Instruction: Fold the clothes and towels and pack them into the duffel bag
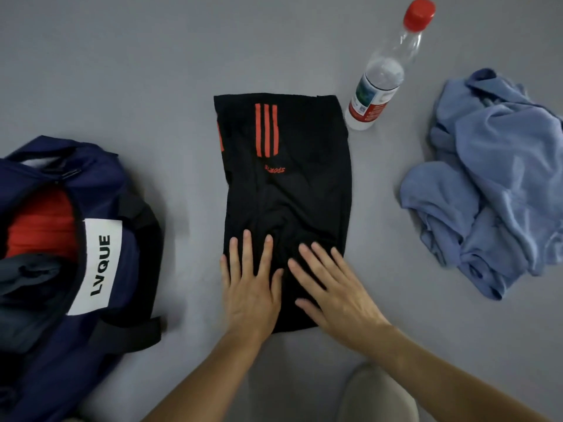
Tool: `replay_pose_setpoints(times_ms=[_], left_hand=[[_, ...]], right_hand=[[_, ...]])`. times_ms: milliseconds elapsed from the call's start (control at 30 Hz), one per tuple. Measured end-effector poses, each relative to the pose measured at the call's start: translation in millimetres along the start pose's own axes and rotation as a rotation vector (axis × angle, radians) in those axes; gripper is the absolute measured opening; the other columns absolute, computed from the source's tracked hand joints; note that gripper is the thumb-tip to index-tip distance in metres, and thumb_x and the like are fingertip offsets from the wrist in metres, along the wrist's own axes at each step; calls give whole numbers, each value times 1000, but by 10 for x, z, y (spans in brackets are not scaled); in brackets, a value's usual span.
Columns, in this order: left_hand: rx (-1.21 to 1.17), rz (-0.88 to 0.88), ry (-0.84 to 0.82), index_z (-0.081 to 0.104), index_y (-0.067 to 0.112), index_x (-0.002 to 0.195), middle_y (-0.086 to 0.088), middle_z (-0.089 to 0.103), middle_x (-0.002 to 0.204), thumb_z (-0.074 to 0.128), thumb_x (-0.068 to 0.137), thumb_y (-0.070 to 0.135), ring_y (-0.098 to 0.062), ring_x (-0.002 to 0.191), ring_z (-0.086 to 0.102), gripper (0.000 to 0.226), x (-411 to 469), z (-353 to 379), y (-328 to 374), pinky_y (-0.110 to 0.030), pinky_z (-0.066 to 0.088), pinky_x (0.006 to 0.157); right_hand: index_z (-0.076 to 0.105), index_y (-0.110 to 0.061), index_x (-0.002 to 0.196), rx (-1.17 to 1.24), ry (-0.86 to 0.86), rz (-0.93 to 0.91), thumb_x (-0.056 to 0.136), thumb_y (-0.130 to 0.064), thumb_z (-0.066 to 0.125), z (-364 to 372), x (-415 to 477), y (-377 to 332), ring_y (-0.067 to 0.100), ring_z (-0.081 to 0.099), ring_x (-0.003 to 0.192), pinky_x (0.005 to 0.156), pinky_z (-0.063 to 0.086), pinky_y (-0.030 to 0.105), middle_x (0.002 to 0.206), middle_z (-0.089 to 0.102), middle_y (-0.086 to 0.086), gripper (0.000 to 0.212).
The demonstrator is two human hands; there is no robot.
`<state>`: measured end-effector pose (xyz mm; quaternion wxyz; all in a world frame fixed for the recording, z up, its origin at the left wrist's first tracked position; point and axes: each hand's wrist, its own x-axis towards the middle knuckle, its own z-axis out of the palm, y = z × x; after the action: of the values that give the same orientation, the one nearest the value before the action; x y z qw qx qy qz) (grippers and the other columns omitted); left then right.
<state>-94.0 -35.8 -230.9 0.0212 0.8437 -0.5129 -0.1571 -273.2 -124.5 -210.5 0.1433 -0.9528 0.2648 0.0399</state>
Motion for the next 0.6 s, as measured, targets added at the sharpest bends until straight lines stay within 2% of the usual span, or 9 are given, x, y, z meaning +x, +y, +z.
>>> replay_pose_setpoints(times_ms=[67, 167, 267, 367, 433, 600], left_hand=[[6, -52, -9, 6, 29, 161, -7, -7, 169, 22, 103, 50, -28, 155, -12, 63, -130, 6, -100, -54, 9, 124], [-7, -121, -28, 0, 31, 161, -5, -12, 168, 20, 103, 53, -26, 154, -16, 65, -248, 4, -156, -55, 5, 124], [-6, -134, -33, -5, 32, 160, -6, -15, 168, 19, 103, 54, -27, 154, -17, 66, -246, -9, -120, -55, 3, 124], [2, -143, -30, -6, 32, 160, -6, -15, 168, 20, 103, 53, -27, 154, -16, 67, -238, -3, -105, -56, 4, 124], [-3, -157, -25, -7, 32, 160, -6, -15, 168, 20, 103, 53, -27, 154, -17, 67, -240, 3, -89, -56, 4, 124], [-28, -158, -44, -7, 32, 160, -6, -17, 167, 20, 102, 53, -27, 153, -19, 67, -199, -35, -70, -58, 6, 123]], right_hand=[[22, -22, 159, -34, -71, -73, 104, -54, 37, 98, -166, -104, 28, 9, 154, 120, 24, 54, 167, 15, 8, 65], [15, -24, 160, -67, -128, -69, 103, -60, 30, 173, -261, -155, 28, 7, 155, 118, 25, 55, 167, 15, 6, 69], [16, -23, 160, -44, -87, -78, 101, -60, 40, 144, -272, -144, 29, 12, 154, 118, 28, 56, 166, 16, 8, 73], [24, -24, 159, -88, -7, -164, 97, -48, 58, 217, -373, -95, 31, 19, 152, 119, 29, 53, 165, 22, 10, 74], [27, -26, 158, -154, -9, -205, 96, -41, 63, 293, -440, -66, 30, 20, 152, 118, 31, 53, 164, 26, 9, 73], [23, -21, 159, -220, -46, -144, 96, -50, 56, 321, -394, -70, 27, 20, 152, 117, 22, 54, 165, 24, 6, 77]])
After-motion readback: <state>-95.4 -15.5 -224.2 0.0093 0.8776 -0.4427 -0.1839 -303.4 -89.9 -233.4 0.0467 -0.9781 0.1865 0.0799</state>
